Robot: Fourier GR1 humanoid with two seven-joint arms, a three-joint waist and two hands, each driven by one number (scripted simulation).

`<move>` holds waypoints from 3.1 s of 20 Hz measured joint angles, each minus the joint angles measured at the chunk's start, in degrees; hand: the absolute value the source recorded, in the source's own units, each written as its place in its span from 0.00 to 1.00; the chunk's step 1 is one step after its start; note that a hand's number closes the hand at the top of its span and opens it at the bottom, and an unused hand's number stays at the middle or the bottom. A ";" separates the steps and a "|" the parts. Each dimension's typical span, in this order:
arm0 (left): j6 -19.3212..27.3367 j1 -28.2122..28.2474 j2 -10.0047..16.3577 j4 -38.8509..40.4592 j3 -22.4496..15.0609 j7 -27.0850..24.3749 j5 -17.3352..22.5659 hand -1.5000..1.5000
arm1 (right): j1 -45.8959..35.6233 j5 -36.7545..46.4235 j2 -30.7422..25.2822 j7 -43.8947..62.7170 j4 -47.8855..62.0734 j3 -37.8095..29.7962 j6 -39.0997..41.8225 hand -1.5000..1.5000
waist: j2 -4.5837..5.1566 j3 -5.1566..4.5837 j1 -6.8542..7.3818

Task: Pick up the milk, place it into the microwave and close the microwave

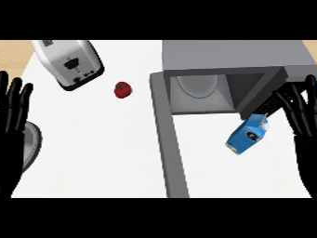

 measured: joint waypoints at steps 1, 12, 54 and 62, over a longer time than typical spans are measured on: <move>-0.25 0.36 0.09 -0.53 -0.26 0.20 -0.03 0.00 | -0.71 0.23 0.25 1.07 -0.12 -0.59 -0.98 0.00 | 0.05 -0.29 0.34; 0.55 6.30 -1.11 -3.13 2.22 3.33 2.81 0.00 | -18.33 15.12 3.63 23.46 6.33 -3.17 -19.09 0.00 | 0.24 -1.41 2.22; -19.98 29.40 -2.99 -14.88 23.48 2.46 21.75 0.00 | 3.45 11.55 4.30 7.44 22.93 -2.99 -32.74 0.00 | 0.22 -1.36 1.81; -22.08 32.53 -3.55 -14.75 24.98 1.16 23.07 0.00 | 5.66 4.23 4.31 -3.59 31.12 -5.34 -30.00 0.00 | 0.20 -1.36 1.99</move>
